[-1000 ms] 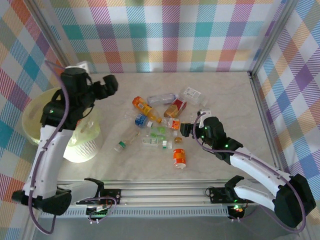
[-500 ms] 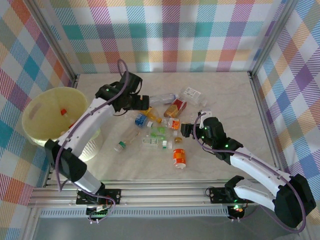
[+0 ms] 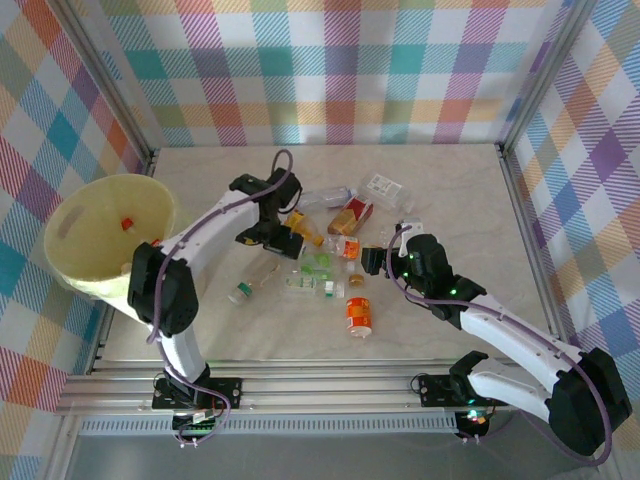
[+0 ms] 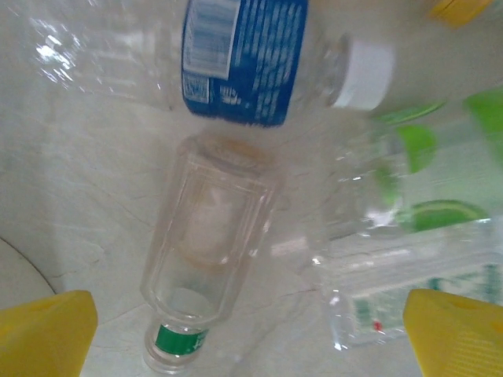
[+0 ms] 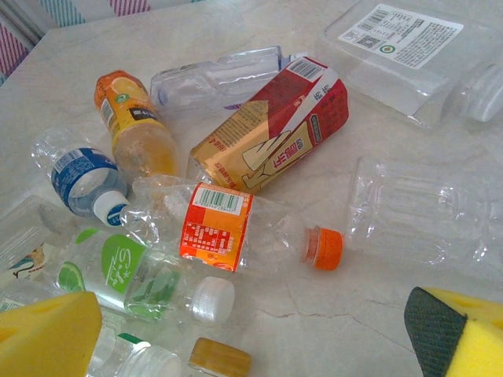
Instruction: Put the plastic bottles in the bin
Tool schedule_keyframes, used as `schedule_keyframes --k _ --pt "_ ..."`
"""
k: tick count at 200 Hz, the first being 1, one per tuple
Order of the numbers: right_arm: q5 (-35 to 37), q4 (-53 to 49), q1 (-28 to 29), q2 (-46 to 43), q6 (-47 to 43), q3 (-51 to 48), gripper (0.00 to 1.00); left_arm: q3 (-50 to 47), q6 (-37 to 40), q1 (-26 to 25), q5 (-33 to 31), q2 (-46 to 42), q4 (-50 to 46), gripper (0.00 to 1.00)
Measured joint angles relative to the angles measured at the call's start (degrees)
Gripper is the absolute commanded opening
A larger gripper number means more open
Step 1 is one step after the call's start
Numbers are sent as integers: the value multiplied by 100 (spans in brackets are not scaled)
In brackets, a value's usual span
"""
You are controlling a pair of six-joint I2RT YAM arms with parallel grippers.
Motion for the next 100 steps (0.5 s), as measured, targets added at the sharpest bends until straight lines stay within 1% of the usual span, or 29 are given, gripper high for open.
schedule_keyframes --k 20,57,76,100 --pt "-17 13 0 0 -63 0 100 -254 177 127 -20 254 101 100" --pt "-22 33 0 2 -87 0 100 -586 597 474 31 393 476 100" --pt "-20 31 0 2 -87 0 100 -721 780 518 63 457 702 100" --pt "-20 33 0 2 -85 0 100 -822 918 518 109 605 920 97"
